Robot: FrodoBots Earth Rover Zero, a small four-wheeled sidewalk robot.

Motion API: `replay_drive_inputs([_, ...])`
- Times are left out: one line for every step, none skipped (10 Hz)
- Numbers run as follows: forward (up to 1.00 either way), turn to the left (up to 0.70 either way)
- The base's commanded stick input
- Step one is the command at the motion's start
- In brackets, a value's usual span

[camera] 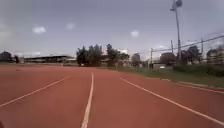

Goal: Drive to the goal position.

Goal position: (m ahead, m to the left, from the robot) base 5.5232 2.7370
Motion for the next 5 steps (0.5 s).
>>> replay_drive_inputs([0.45,0.00])
replay_drive_inputs([0.45,0.00])
replay_drive_inputs([0.45,0.00])
replay_drive_inputs([0.45,0.00])
replay_drive_inputs([0.45,0.00])
